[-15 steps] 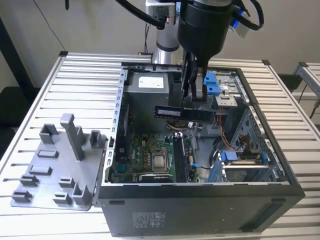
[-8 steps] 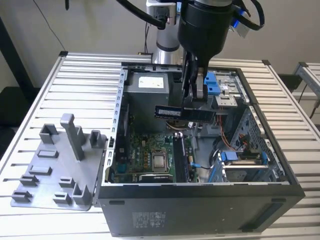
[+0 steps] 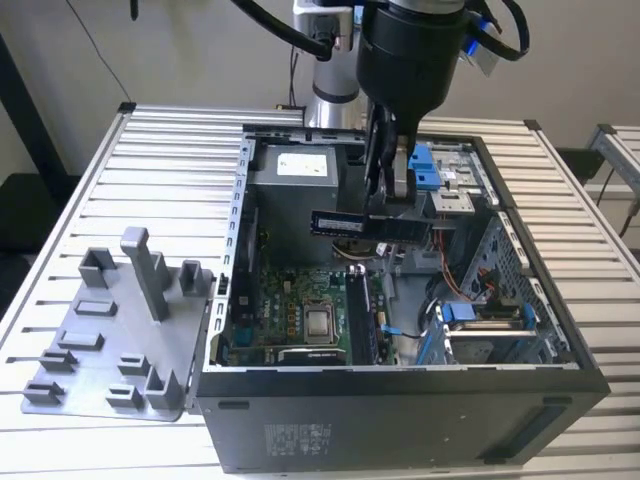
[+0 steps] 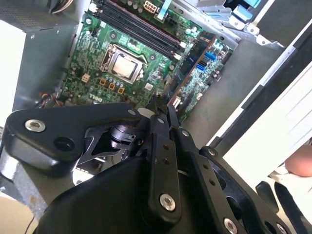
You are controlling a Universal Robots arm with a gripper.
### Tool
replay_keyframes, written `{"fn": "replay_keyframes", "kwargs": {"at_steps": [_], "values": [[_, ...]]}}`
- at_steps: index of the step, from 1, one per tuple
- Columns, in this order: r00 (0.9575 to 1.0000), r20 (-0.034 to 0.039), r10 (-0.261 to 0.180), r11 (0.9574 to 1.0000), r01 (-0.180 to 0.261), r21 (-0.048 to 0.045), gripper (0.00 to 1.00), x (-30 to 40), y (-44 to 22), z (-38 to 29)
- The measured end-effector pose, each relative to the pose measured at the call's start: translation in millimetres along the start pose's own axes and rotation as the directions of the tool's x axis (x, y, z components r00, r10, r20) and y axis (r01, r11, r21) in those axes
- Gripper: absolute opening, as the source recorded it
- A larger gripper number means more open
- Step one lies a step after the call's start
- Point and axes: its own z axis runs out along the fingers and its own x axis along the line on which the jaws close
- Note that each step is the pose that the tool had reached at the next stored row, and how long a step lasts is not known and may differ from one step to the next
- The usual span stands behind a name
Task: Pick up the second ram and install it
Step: 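Pick up the second ram and move it above second insertion slot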
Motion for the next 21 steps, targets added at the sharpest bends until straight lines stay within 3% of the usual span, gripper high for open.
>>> {"fn": "replay_keyframes", "kwargs": {"at_steps": [4, 21], "values": [[0.9999, 0.0032, -0.013, 0.9998, 0.013, 0.0124, 0.14, 0.0, -0.7, 0.6], [0.9998, 0.0035, -0.018, 0.9997, 0.018, 0.0154, 0.14, 0.0, -1.5, 3.2]]}}
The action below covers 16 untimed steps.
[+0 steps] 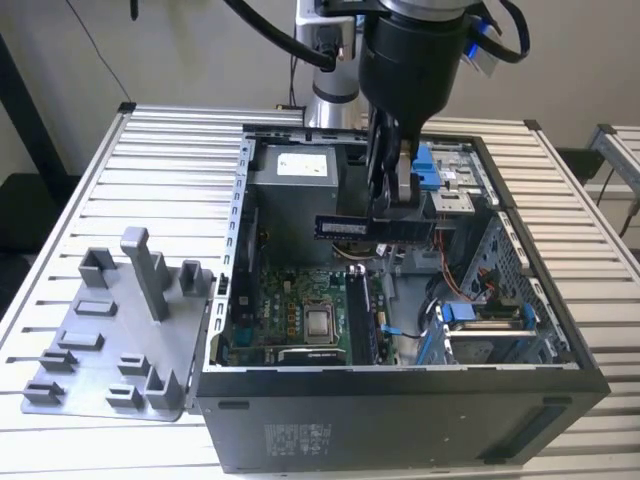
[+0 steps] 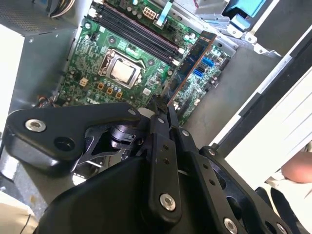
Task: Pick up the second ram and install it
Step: 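Pick up the second ram and move it above second insertion slot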
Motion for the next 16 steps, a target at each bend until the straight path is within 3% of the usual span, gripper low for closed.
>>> {"fn": "replay_keyframes", "kwargs": {"at_steps": [5, 8, 14, 16], "values": [[1.0, 0.0011, 0.0, 1.0, 0.0, 0.0023, 0.14, -0.1, 0.0, 1.4], [1.0, 0.0042, -0.001, 1.0, 0.001, 0.0086, 0.14, -1.0, 0.1, 3.2], [0.9998, 0.0216, -0.002, 0.9998, 0.002, 0.0179, 0.14, -6.9, -0.2, 6.1], [0.9997, 0.0225, -0.002, 0.9998, 0.002, 0.0179, 0.14, -11.1, -1.1, 6.5]]}}
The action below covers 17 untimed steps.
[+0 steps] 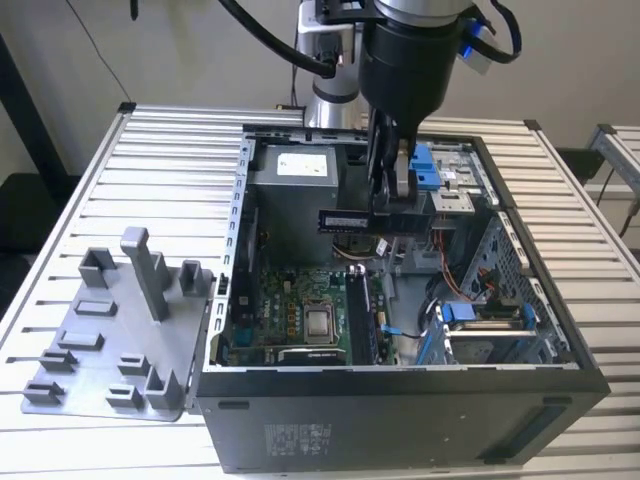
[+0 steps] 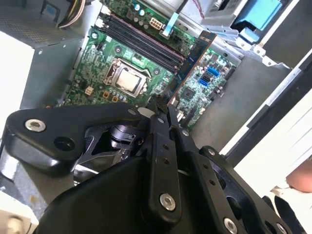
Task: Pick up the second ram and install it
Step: 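Pick up the second ram and move it above second insertion slot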
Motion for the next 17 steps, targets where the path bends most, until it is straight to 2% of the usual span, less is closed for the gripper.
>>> {"fn": "replay_keyframes", "kwargs": {"at_steps": [6, 11, 14, 17], "values": [[1.0, -0.0001, 0.0, 1.0, 0.0, -0.0001, 0.14, -16.6, -2.5, 1.1], [1.0, -0.0001, 0.0, 1.0, 0.0, -0.0001, 0.14, -27.5, -4.1, 1.8], [1.0, -0.0001, 0.0, 1.0, 0.0, -0.0001, 0.14, -31.1, -5.0, 2.0], [1.0, 0.0, 0.0, 1.0, 0.0, -0.0001, 0.14, -31.4, -5.2, 2.0]]}}
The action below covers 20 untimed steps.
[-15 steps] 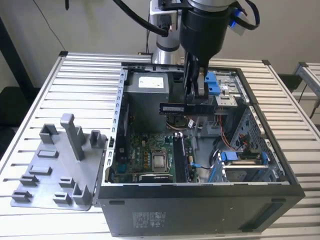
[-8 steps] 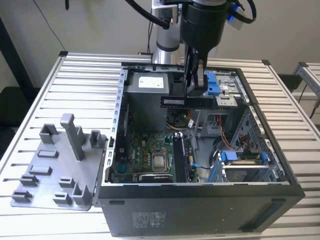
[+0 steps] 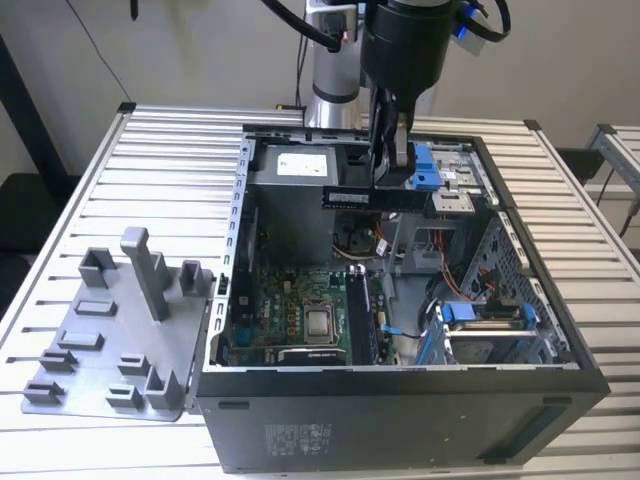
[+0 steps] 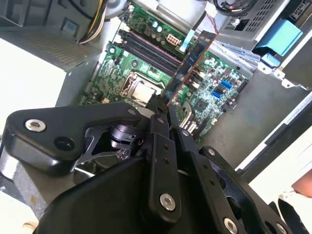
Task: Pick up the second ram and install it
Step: 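Pick up the second ram and move it above second insertion slot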
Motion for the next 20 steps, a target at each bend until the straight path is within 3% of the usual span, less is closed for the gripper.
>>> {"fn": "replay_keyframes", "kwargs": {"at_steps": [8, 20], "values": [[1.0, 0.0, 0.0, 1.0, 0.0, 0.0001, 0.14, -1.5, -0.2, 0.1], [1.0, 0.0, 0.0, 1.0, 0.0, 0.0001, 0.14, -18.0, 0.2, 1.1]]}}
